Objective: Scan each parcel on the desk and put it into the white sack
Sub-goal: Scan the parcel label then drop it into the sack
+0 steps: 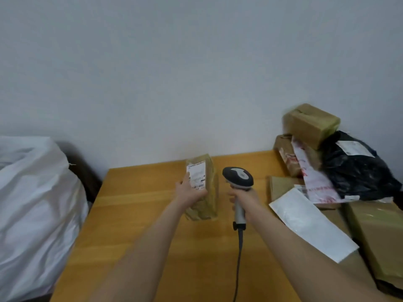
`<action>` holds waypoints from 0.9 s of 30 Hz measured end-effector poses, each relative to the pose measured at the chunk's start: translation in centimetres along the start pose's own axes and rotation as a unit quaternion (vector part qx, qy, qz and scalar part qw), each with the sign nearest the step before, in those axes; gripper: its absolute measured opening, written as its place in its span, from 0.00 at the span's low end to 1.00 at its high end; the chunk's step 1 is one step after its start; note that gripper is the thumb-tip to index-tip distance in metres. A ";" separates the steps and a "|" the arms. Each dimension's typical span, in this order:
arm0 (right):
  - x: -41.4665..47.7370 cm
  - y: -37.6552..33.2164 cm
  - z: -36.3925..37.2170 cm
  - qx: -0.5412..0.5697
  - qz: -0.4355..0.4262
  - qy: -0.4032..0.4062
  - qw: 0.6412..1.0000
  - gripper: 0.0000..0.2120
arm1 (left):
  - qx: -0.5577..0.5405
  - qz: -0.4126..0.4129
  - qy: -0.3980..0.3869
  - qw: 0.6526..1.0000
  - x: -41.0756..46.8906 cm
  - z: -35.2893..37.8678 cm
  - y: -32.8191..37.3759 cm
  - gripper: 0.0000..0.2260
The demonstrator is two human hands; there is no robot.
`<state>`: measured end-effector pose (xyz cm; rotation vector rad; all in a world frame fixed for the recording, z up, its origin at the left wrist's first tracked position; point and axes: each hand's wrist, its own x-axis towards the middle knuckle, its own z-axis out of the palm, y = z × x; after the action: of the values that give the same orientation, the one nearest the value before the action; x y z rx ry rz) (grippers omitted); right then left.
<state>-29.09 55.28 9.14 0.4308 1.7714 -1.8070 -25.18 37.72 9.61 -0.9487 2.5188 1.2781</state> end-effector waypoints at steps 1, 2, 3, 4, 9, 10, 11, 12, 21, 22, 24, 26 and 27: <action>0.7 0.2 1.6 0.001 0.007 -0.005 1.000 0.14 | 0.034 0.008 0.015 0.999 1.2 -0.4 -1.2 0.44; 1.4 0.5 3.0 0.000 0.015 -0.007 1.000 0.14 | 0.058 0.010 0.021 0.998 2.2 -0.7 -2.4 0.45; 2.1 0.8 4.3 -0.001 0.024 -0.009 1.000 0.14 | 0.072 0.019 0.029 0.997 3.0 -0.8 -3.3 0.45; 2.8 1.2 5.5 -0.002 0.033 -0.011 0.999 0.14 | 0.084 0.013 0.031 0.996 3.7 -0.8 -4.3 0.47; 5.0 3.9 9.5 -0.022 0.063 0.013 0.998 0.13 | 0.040 -0.043 0.016 0.998 6.8 -0.6 -8.7 0.51; 5.2 4.2 9.8 -0.025 0.065 0.020 0.997 0.12 | 0.004 -0.059 0.015 0.998 7.2 -1.0 -9.2 0.49; 5.3 4.6 10.1 -0.028 0.062 0.025 0.997 0.12 | -0.035 -0.066 0.017 0.997 7.6 -1.5 -9.7 0.46; 5.6 4.9 10.3 -0.034 0.059 0.032 0.997 0.13 | -0.074 -0.086 0.010 0.993 8.0 -2.1 -10.2 0.43; 6.6 7.8 11.7 -0.093 0.046 0.085 0.991 0.16 | -0.268 -0.171 -0.148 0.937 7.6 -2.1 -13.8 0.24; 6.6 7.9 11.8 -0.094 0.038 0.097 0.990 0.17 | -0.283 -0.171 -0.159 0.930 7.7 -2.2 -14.0 0.23; 6.4 7.8 12.0 -0.085 0.020 0.109 0.990 0.17 | -0.315 -0.161 -0.185 0.917 7.7 -2.9 -13.7 0.21; 6.2 7.3 12.0 -0.071 0.008 0.112 0.991 0.17 | -0.337 -0.147 -0.216 0.905 7.9 -3.6 -13.2 0.19; 6.1 6.9 12.0 -0.065 0.001 0.111 0.992 0.16 | -0.344 -0.141 -0.225 0.901 7.9 -3.9 -12.8 0.18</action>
<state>-27.85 42.73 0.83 0.5990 2.0241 -1.6850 -23.08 25.44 0.25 -0.9341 1.5231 2.0404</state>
